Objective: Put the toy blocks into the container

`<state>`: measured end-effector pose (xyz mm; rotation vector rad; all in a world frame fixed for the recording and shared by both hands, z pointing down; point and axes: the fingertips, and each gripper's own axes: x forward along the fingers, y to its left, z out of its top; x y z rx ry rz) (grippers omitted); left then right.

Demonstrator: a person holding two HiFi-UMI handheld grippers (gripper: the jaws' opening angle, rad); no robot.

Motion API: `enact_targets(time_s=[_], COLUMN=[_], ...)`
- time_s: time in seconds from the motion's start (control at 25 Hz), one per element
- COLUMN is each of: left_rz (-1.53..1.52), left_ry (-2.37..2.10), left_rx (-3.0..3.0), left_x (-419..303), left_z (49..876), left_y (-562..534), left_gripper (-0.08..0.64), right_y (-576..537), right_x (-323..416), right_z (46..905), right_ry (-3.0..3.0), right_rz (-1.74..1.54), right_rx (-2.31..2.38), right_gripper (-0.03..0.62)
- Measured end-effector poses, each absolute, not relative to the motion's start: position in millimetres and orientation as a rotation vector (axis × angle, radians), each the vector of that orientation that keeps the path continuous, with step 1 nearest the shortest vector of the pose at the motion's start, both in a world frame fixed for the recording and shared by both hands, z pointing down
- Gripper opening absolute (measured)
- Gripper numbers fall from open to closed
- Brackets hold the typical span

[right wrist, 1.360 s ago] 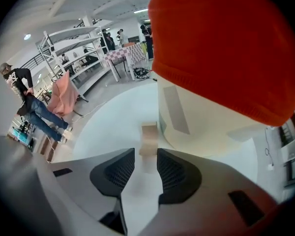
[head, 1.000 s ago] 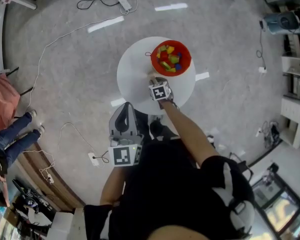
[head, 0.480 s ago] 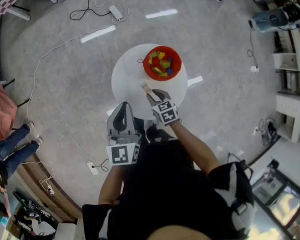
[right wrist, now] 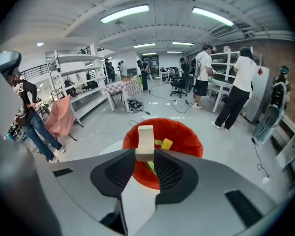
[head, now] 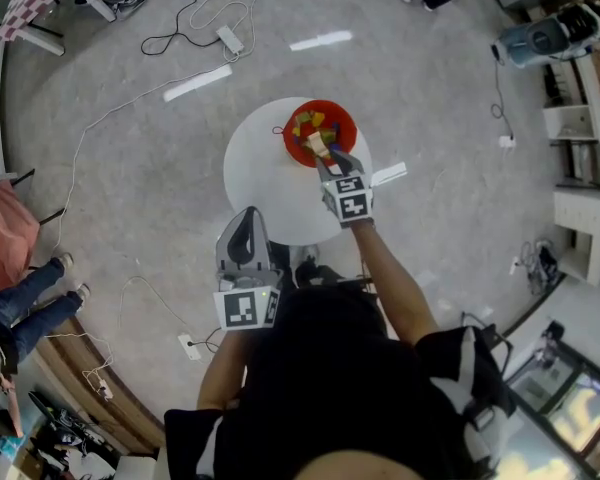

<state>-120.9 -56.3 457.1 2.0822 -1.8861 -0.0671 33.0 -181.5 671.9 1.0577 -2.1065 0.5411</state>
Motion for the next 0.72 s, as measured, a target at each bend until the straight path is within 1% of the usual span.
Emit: enact_targets(time_s=[0.28,0.48,0.6,0.68,0.72], left_rz=[-0.066,-0.052,-0.025,-0.033,-0.038], left_ry=[-1.876,-1.869,-1.862,-1.862,-1.863], left_rx=[2.090,2.102,2.138,2.153,2.159], left_x=[-116.5,-114.4,-112.7,-110.0,-108.6], left_z=[452.9,450.6,450.4,445.9,442.8], left_y=[-51.8,-50.2,-50.0,-52.7,-53.8], left_gripper=[-0.006,-0.006,-0.006,-0.006,-0.006], right_y=[-190.9,-187.9,-184.8,-180.5,-178.6], right_x=[44.3,53.2,59.1,61.2,62.5], right_z=[708.5,703.7,686.8,667.7,658.0], right_ry=[-1.986,-2.008,-2.059,-2.106,-2.139], right_rz=[0.615,0.642,0.625,0.616,0.602], right_rx=[1.051,1.085,1.110,1.141,1.158], right_gripper=[0.118,0.118,0.116,0.079,0.045])
